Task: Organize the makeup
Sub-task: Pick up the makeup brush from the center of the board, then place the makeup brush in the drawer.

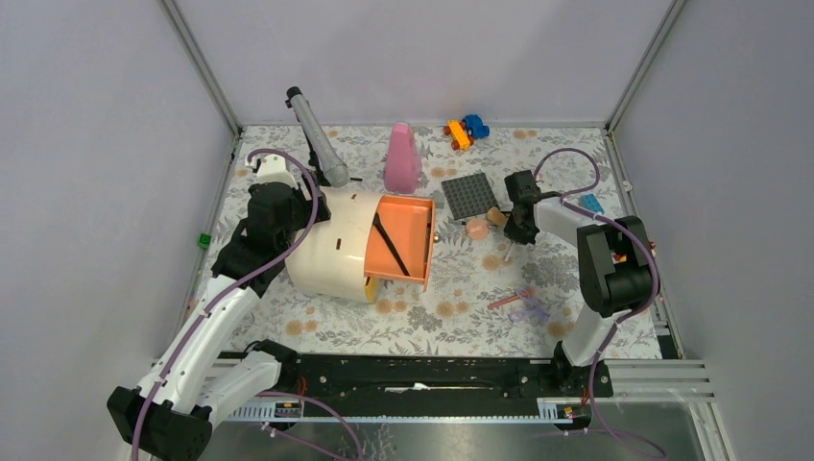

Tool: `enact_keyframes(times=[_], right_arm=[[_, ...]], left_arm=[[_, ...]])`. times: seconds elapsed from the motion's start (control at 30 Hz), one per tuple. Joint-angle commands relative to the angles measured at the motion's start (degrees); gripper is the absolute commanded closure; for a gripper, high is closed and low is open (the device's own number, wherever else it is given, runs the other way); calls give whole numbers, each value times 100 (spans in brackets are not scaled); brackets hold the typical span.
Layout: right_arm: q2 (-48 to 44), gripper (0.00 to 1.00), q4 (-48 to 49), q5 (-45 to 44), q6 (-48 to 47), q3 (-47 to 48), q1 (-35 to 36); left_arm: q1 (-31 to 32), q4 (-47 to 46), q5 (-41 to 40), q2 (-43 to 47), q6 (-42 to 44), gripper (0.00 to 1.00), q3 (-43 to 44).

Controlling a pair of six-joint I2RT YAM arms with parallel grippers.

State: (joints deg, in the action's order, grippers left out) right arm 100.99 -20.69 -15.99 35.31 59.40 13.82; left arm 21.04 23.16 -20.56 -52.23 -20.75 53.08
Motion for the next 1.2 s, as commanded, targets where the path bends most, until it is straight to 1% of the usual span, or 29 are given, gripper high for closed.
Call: enact_keyframes(times=[0.0, 0.1, 0.23, 0.37, 0.47, 0.53, 0.57, 0.67, 0.73, 0.87, 1.0, 1.17], right_arm=[[-211, 93, -322, -270, -71, 141, -29], [-639, 97, -352, -204, -190, 132, -29], [-1362, 97, -417, 72, -221, 166, -33], [-2091, 97, -563, 613, -134, 416, 40], [-2497, 97, -686, 854, -15, 809, 373], [-2659, 97, -750, 853, 81, 1274, 781], [-2707, 97, -773, 857, 141, 1485, 1097], [-2729, 96, -657, 1110, 320, 2005, 1711], [-2682, 96, -489, 1318, 432, 2247, 2107], [-2472, 96, -358, 1324, 542, 2576, 2887], [-2223, 96, -269, 1208, 681, 2605, 3431], [-1936, 94, -275, 1007, 776, 2611, 3892]], left_arm=[[-21, 55, 75, -1, 105, 25, -54], [-21, 57, 70, 2, 107, 25, -52], [-21, 57, 74, 10, 105, 25, -52], [-22, 59, 71, 15, 100, 25, -52], [-21, 57, 78, 8, 99, 25, -52], [-21, 55, 83, 12, 105, 25, -52], [-23, 57, 80, 16, 106, 25, -52], [-21, 56, 61, 28, 107, 25, -52], [-21, 57, 61, 30, 107, 25, -52], [-21, 55, 61, 32, 107, 25, -52], [-21, 62, 52, 37, 99, 25, -52], [-21, 67, 52, 37, 98, 25, -52]])
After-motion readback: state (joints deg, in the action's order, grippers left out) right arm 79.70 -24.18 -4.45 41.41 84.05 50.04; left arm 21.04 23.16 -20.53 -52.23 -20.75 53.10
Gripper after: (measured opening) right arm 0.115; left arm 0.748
